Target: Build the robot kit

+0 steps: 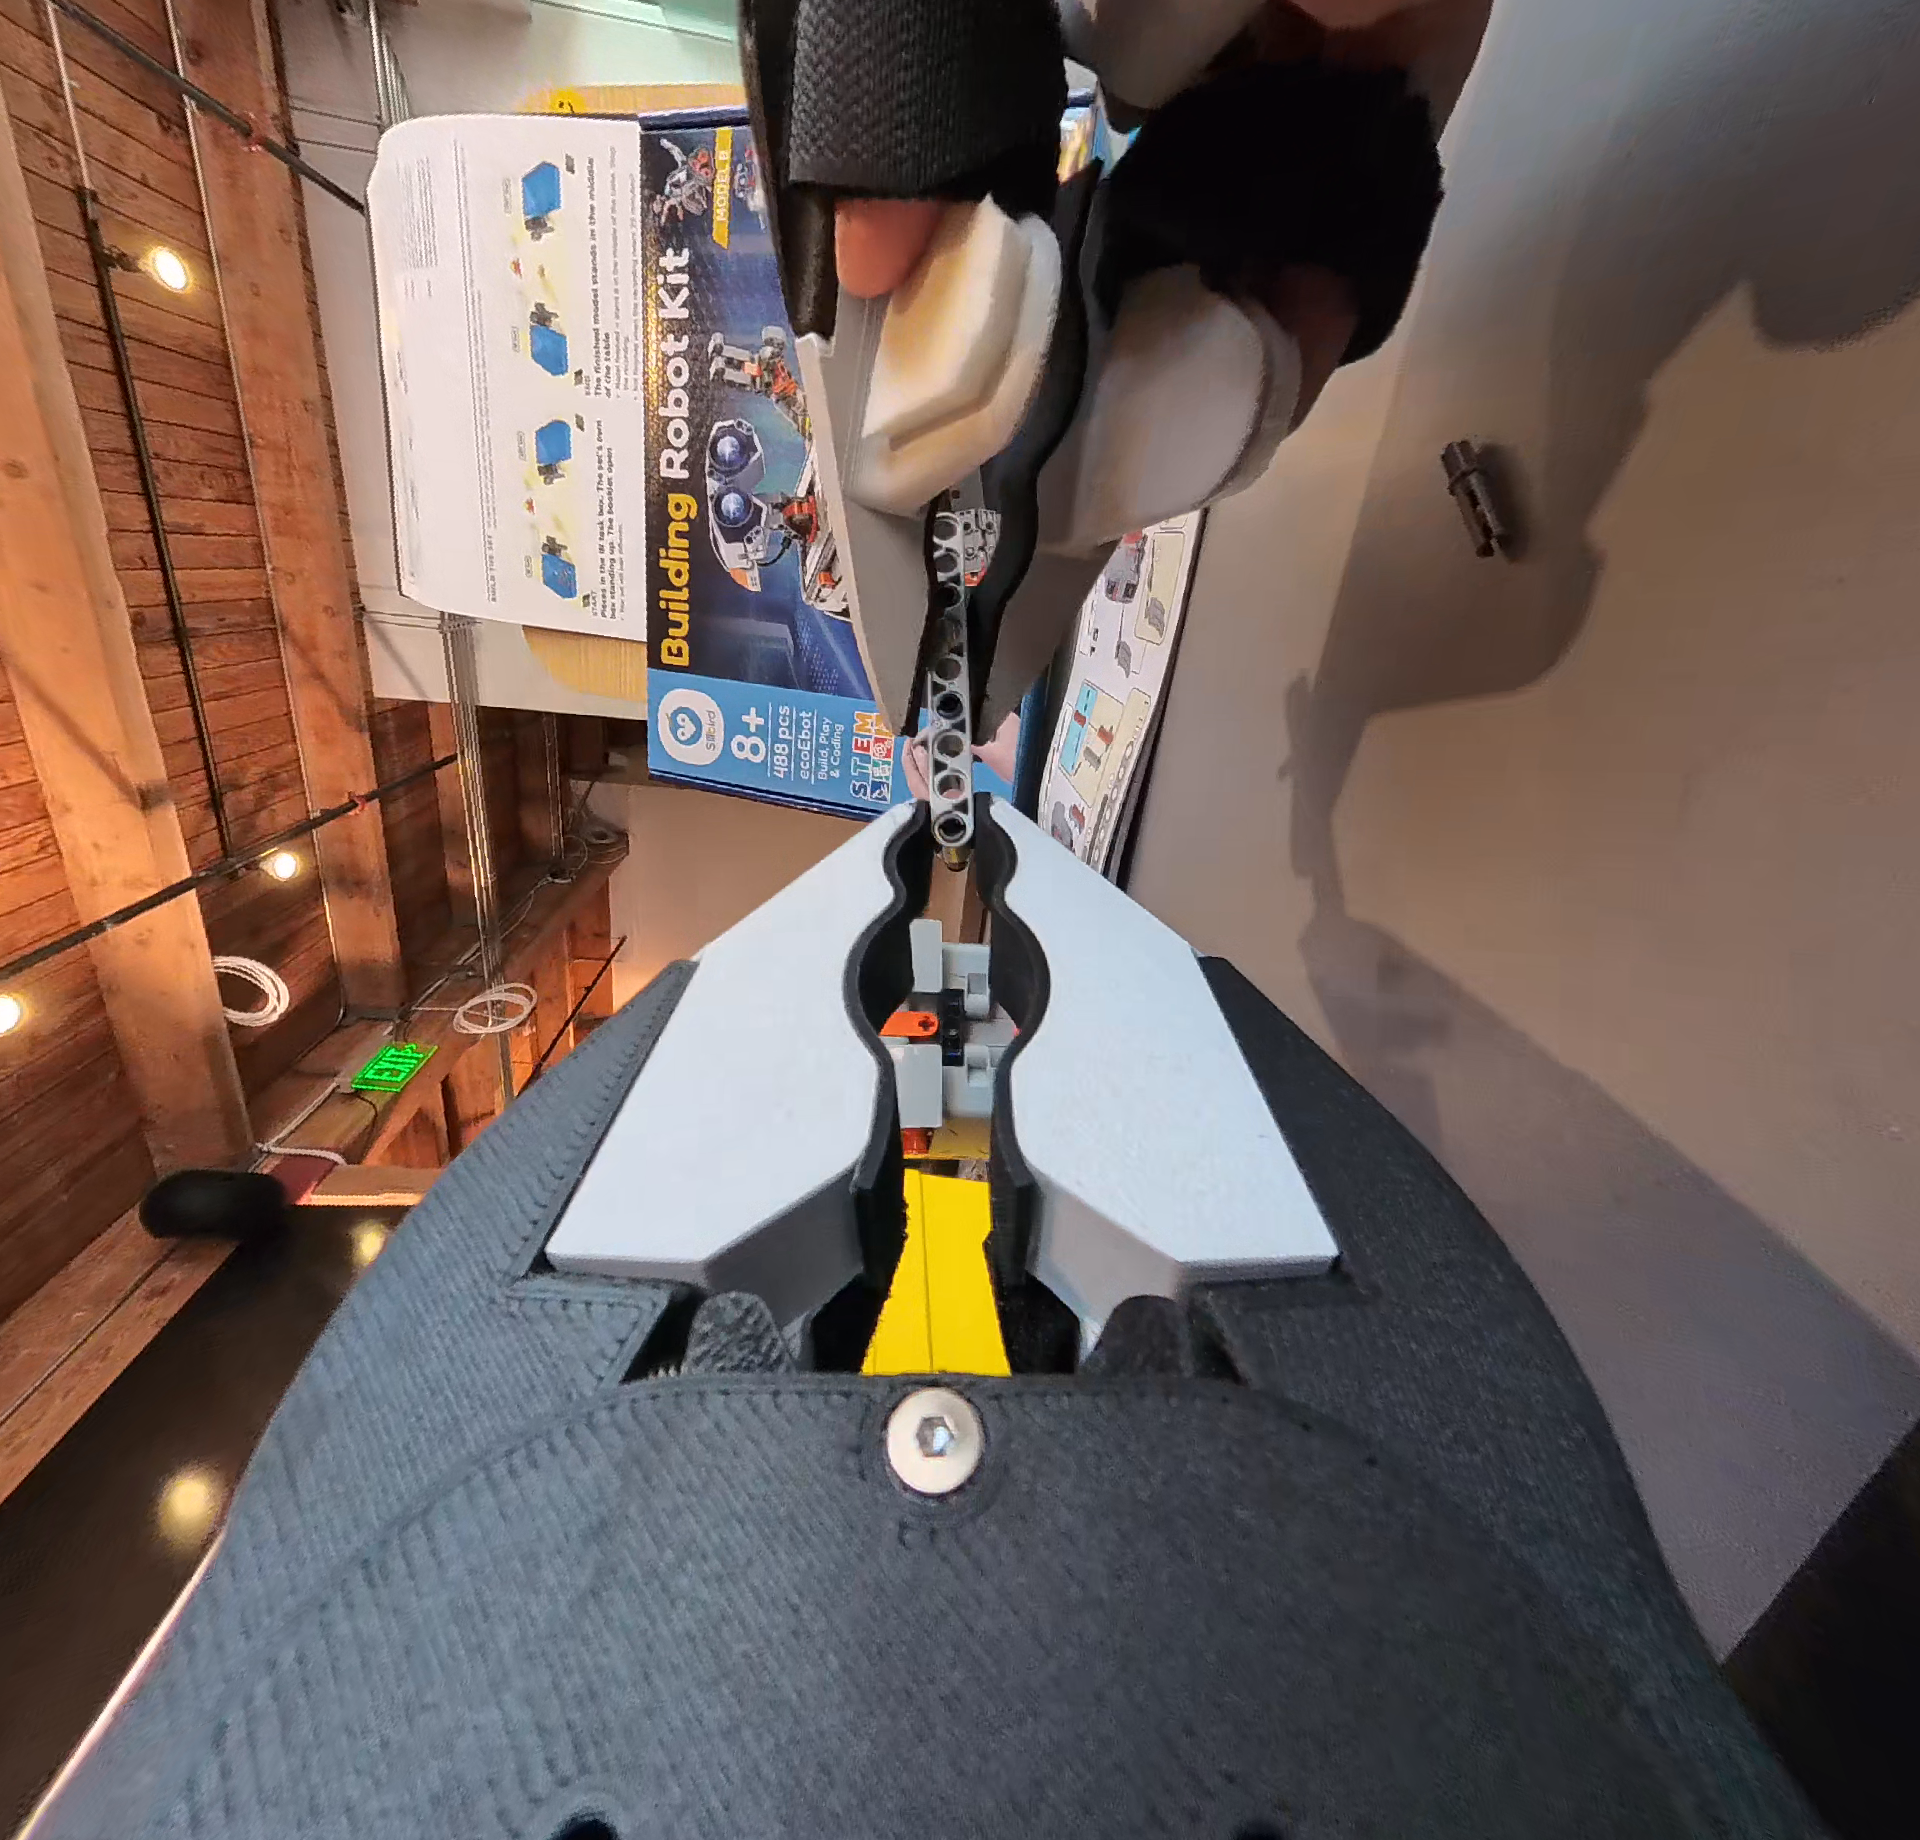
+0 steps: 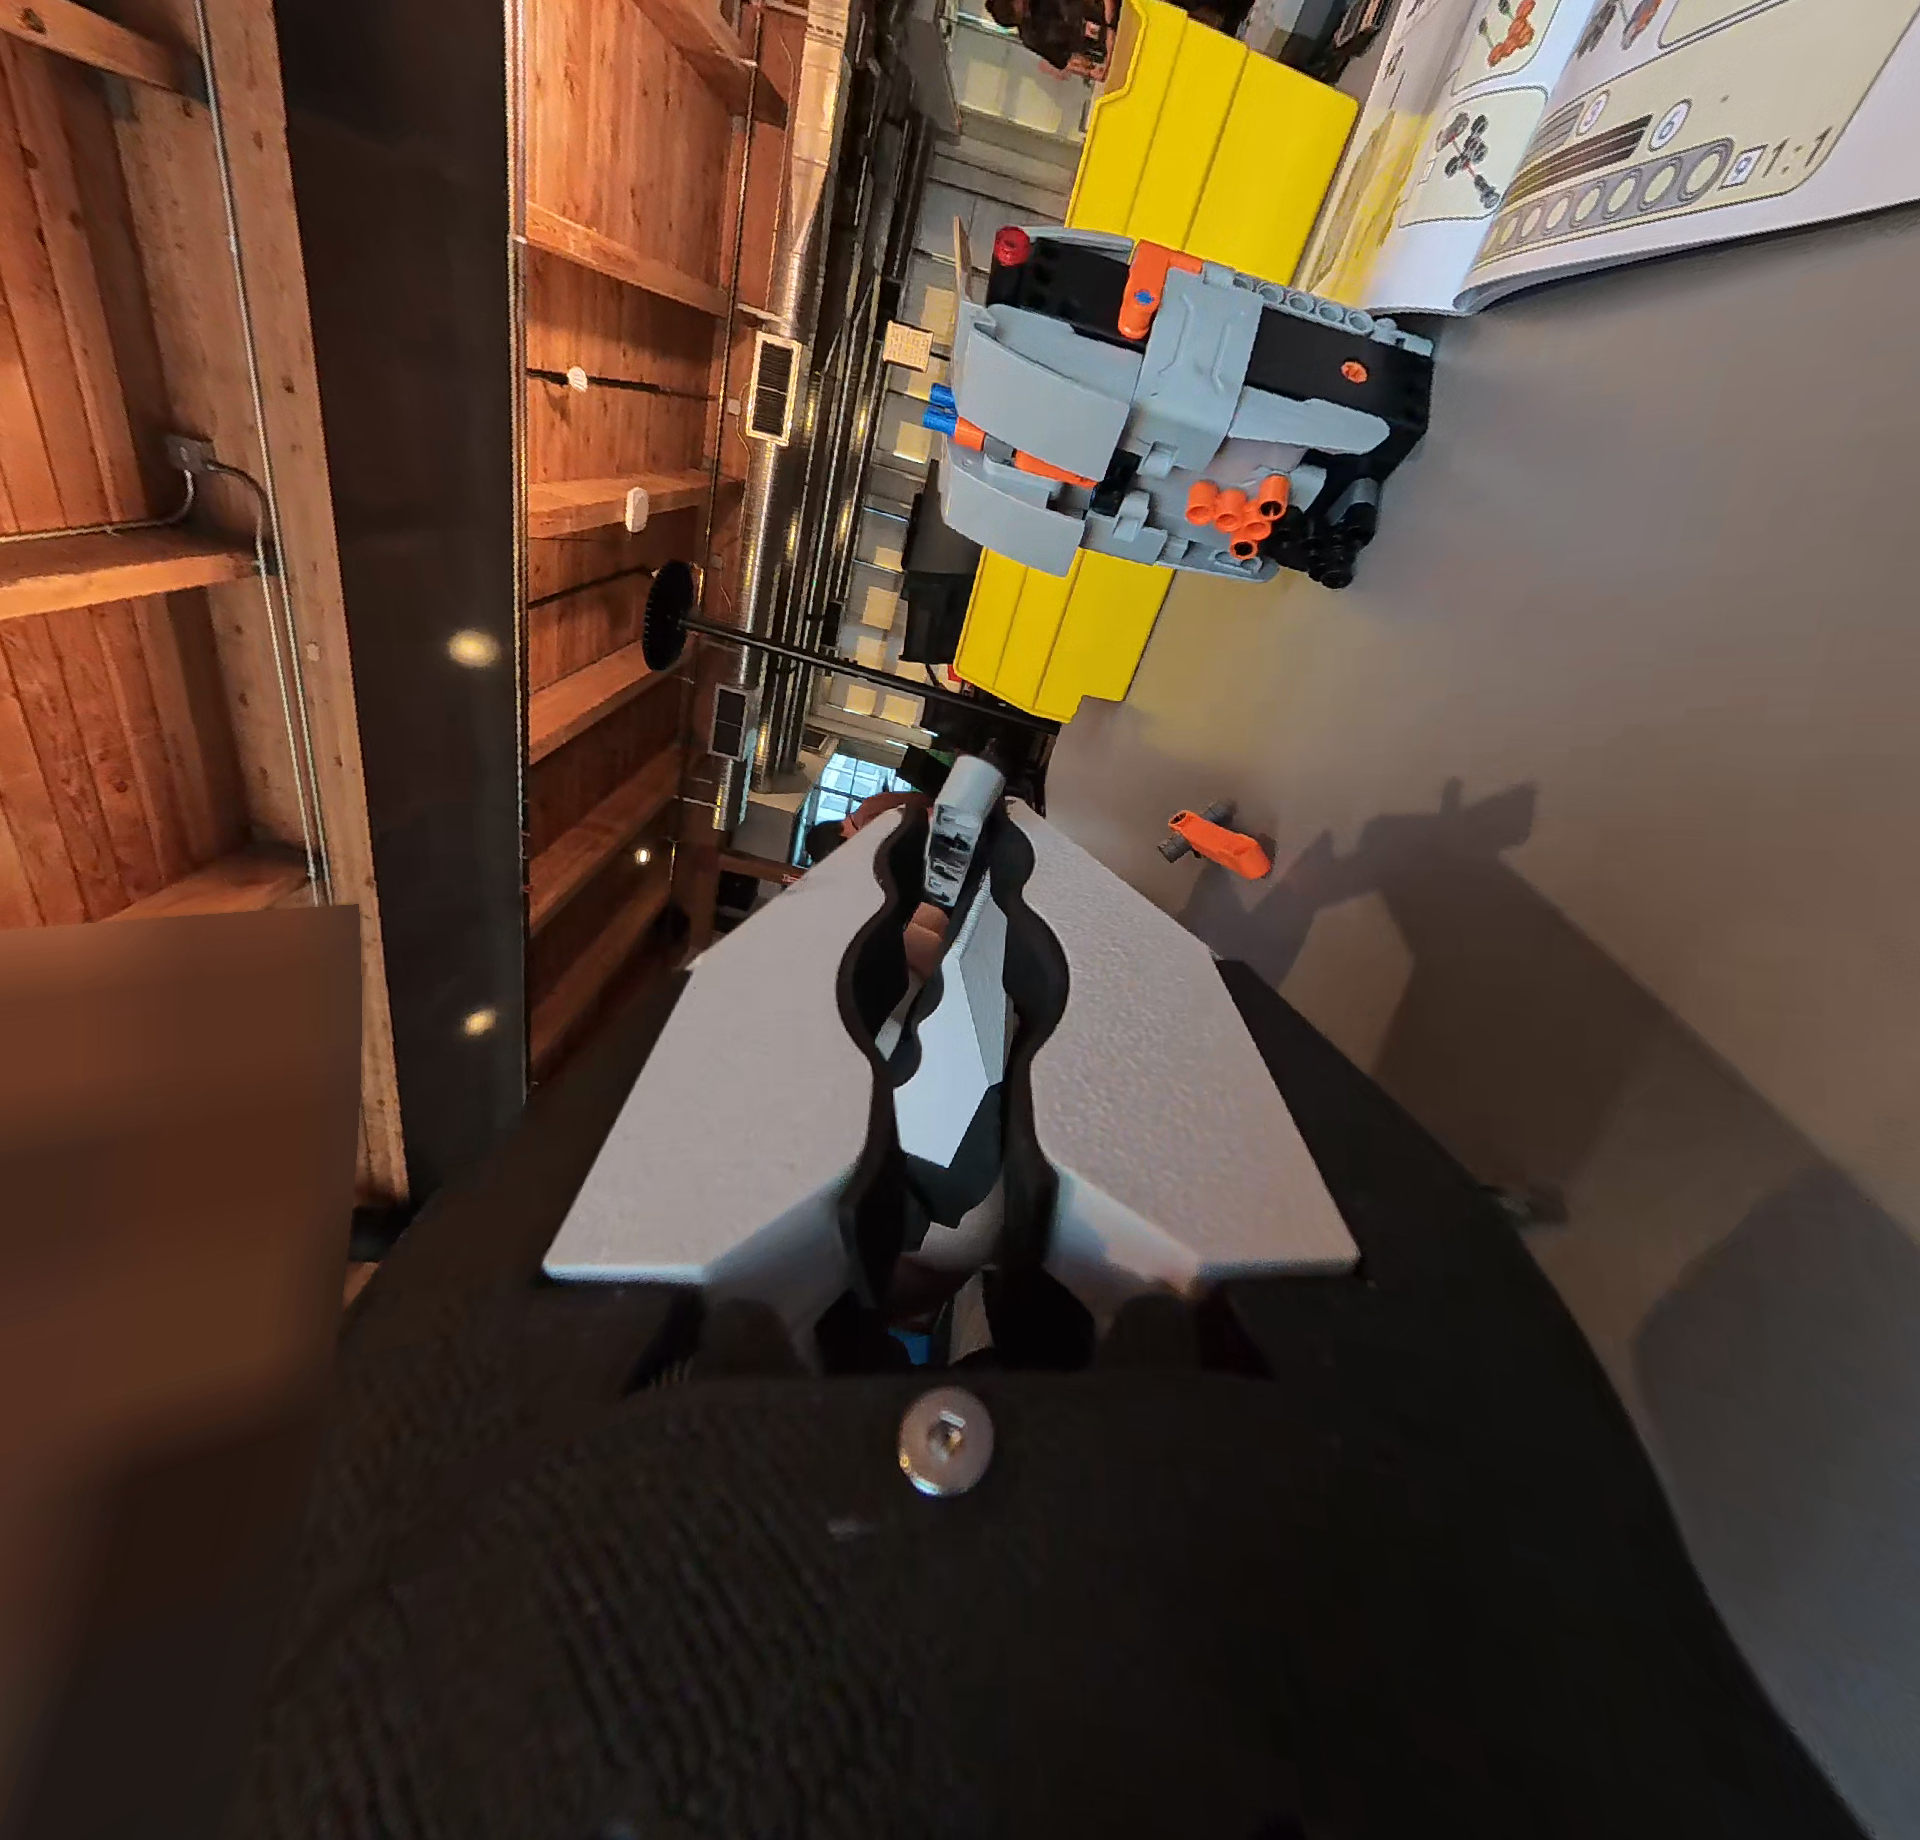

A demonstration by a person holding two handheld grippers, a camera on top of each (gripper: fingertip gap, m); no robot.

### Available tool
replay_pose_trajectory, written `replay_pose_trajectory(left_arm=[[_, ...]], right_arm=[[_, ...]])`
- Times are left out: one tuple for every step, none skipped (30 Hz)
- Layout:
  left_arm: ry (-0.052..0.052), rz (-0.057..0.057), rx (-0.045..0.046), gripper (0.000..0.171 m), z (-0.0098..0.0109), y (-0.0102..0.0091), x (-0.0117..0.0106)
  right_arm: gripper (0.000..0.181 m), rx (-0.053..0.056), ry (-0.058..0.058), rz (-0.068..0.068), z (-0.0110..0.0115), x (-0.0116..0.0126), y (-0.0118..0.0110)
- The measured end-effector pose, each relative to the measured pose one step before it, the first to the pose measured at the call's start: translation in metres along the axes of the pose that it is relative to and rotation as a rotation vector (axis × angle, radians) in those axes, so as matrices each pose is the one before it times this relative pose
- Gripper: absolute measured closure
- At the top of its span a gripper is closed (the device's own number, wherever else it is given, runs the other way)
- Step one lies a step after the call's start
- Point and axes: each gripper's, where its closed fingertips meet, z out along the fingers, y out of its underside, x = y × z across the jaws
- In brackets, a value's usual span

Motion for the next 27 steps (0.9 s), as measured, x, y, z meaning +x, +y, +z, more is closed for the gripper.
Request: replay_pose_trajectory(left_arm=[[0.0021,-0.0014,-0.00184,0.166,-0.00002,0.00063,0.00054],[0.0021,-0.0014,-0.00074,0.166,-0.00006,0.00055,0.00063],[-0.0003,-0.0047,0.00136,0.166,-0.00020,0.00001,0.00008],[-0.0030,-0.0146,0.00625,0.166,-0.00036,-0.00056,-0.00080],[0.0006,-0.0365,0.01329,0.166,-0.00032,-0.00125,-0.00136],[0.0141,-0.0672,0.01596,0.166,0.00037,-0.00066,-0.00094],[0.0291,-0.0916,0.01240,0.164,0.00064,0.00034,-0.00087],[0.0345,-0.1016,0.00680,0.161,0.00046,0.00120,-0.00204],[0.0368,-0.1052,0.00486,0.153,0.00024,0.00115,-0.00299],[0.0472,-0.1103,0.01208,0.145,-0.00028,-0.00016,-0.00203],[0.0650,-0.1167,0.02000,0.139,-0.00085,-0.00164,0.00072],[0.0769,-0.1247,0.02248,0.134,-0.00143,-0.00216,0.00256],[0.0886,-0.1341,0.02482,0.131,-0.00204,-0.00288,0.00420],[0.1027,-0.1448,0.02932,0.131,-0.00237,-0.00368,0.00599],[0.1043,-0.1554,0.03343,0.129,-0.00272,-0.00466,0.00554],[0.0978,-0.1564,0.03696,0.125,-0.00324,-0.00507,0.00392],[0.0905,-0.1391,0.03875,0.125,-0.00380,-0.00522,0.00287],[0.0738,-0.1090,0.03680,0.127,-0.00399,-0.00468,0.00147],[0.0473,-0.0791,0.02748,0.137,-0.00356,-0.00324,-0.00062],[0.0311,-0.0561,0.01680,0.143,-0.00278,-0.00170,-0.00124],[0.0330,-0.0452,0.01132,0.147,-0.00197,-0.00058,0.00014],[0.0454,-0.0473,0.00964,0.148,-0.00140,-0.00010,0.00247],[0.0530,-0.0533,0.00699,0.150,-0.00092,0.00030,0.00358],[0.0455,-0.0525,0.00111,0.150,-0.00043,0.00124,0.00255],[0.0409,-0.0413,-0.00493,0.150,-0.00004,0.00200,0.00231],[0.0382,-0.0291,-0.01136,0.149,0.00041,0.00295,0.00274],[0.0347,-0.0205,-0.01406,0.150,0.00101,0.00323,0.00330]], right_arm=[[0.172,-0.0023,0.0051,-0.0028,0.00015,0.00095,0.00028],[0.172,-0.0028,0.0060,-0.0063,0.00016,0.00083,0.00021],[0.172,-0.0021,0.0025,-0.0044,0.00019,0.00019,0.00022],[0.172,0.0005,-0.0041,-0.0044,0.00000,-0.00104,-0.00029],[0.172,0.0022,-0.0071,-0.0047,-0.00016,-0.00164,-0.00063],[0.173,0.0046,-0.0063,-0.0065,-0.00045,-0.00171,-0.00115],[0.173,0.0108,-0.0038,-0.0115,-0.00096,-0.00136,-0.00230],[0.173,0.0168,-0.0120,-0.0167,-0.00132,-0.00259,-0.00376],[0.174,0.0133,-0.0296,-0.0125,-0.00132,-0.00522,-0.00399],[0.173,0.0025,-0.0376,-0.0070,-0.00115,-0.00656,-0.00327],[0.173,-0.0082,-0.0323,-0.0113,-0.00082,-0.00620,-0.00207],[0.174,-0.0119,-0.0169,-0.0236,-0.00097,-0.00441,-0.00167],[0.174,-0.0104,0.0045,-0.0378,-0.00098,-0.00201,-0.00154],[0.174,-0.0174,0.0150,-0.0501,-0.00059,-0.00081,-0.00020],[0.173,-0.0305,0.0142,-0.0530,0.00011,-0.00094,0.00176],[0.173,-0.0327,0.0066,-0.0502,0.00060,-0.00189,0.00224],[0.173,-0.0265,-0.0013,-0.0467,0.00093,-0.00312,0.00187],[0.173,-0.0280,-0.0015,-0.0427,0.00126,-0.00284,0.00236],[0.173,-0.0274,-0.0030,-0.0366,0.00133,-0.00268,0.00281],[0.173,-0.0184,-0.0108,-0.0310,0.00148,-0.00361,0.00204],[0.173,-0.0151,-0.0179,-0.0242,0.00154,-0.00425,0.00201],[0.173,-0.0123,-0.0280,-0.0208,0.00174,-0.00571,0.00179],[0.173,-0.0126,-0.0301,-0.0222,0.00213,-0.00607,0.00189],[0.173,-0.0143,-0.0221,-0.0259,0.00213,-0.00509,0.00204],[0.173,-0.0135,-0.0060,-0.0285,0.00219,-0.00271,0.00211],[0.173,-0.0185,0.0111,-0.0248,0.00185,0.00042,0.00299],[0.173,-0.0173,0.0167,-0.0187,0.00159,0.00186,0.00304]])
